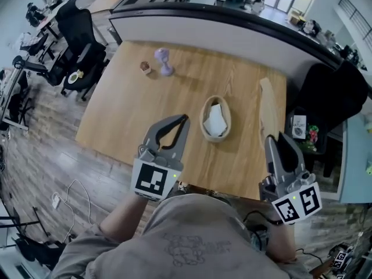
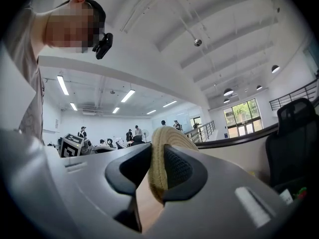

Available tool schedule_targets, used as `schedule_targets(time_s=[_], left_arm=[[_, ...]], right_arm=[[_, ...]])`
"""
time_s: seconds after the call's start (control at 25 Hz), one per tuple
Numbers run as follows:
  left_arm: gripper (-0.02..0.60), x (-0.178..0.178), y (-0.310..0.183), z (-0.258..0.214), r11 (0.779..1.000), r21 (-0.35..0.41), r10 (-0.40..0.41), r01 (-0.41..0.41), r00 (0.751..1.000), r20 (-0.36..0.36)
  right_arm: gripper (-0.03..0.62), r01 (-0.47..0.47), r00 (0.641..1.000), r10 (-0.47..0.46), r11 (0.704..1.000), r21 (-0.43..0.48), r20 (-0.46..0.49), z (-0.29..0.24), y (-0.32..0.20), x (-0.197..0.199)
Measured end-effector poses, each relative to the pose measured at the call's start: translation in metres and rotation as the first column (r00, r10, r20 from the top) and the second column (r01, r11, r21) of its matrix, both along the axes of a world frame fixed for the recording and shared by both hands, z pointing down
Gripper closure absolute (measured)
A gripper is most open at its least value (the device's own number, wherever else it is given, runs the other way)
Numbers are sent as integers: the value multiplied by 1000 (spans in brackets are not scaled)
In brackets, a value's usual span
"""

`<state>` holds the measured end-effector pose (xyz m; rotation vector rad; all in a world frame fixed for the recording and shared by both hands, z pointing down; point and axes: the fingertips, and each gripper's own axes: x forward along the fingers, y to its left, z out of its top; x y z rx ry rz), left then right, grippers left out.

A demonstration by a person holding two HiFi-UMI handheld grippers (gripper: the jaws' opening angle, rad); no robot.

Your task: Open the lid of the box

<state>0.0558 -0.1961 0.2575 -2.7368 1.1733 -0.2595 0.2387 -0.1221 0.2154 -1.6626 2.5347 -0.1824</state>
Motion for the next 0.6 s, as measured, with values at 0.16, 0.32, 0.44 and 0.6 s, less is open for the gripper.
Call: schedule_targets(time_s=[0.16,0.32,0.44,0.6], left_arm=[[578,1,5,16,1000,-20,14,-13,1000,27],[580,-4,2,19,1000,-10,9,-8,999,39],[580,-7,-1,17,1000,-6,0,1,999,45],[580,-10,-6,13,1000,-1,-23,23,999,39]], right_arm=[[511,16,999,-12,996,-83,47,31,1,-12],[511,38,997,-30,991,-127,69,46,2,-21],[511,42,998,-35,991,-129,57,48,0,-22],[511,35,999,-29,992,-123,45,46,-4,-19]])
